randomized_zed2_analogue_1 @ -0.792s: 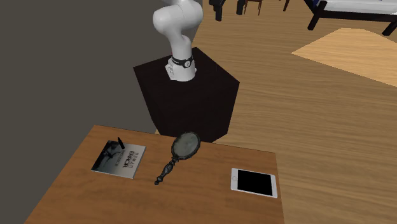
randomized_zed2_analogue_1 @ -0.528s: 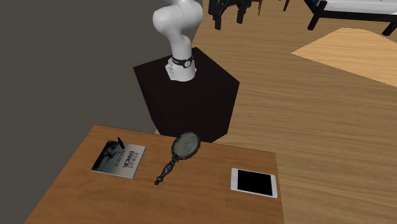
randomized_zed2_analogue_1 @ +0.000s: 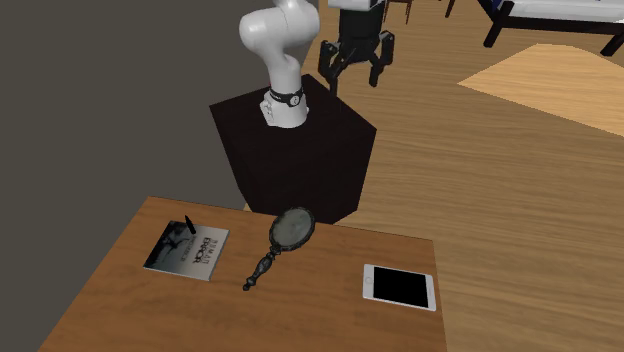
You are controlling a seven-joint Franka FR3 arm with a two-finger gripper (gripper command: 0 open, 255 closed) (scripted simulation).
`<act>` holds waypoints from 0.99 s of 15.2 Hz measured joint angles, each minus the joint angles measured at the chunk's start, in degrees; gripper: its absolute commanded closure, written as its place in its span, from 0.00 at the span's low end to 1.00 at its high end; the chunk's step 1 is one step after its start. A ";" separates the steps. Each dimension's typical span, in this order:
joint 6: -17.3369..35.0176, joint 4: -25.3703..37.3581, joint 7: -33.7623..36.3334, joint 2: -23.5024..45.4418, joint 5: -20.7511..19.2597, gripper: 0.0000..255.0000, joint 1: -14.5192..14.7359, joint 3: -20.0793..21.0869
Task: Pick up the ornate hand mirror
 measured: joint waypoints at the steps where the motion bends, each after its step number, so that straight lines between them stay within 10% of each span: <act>1: 1.48 0.04 0.83 1.61 -0.11 0.00 -0.62 -0.23; 15: 21.71 2.10 11.00 25.62 -0.36 0.00 -8.22 -5.18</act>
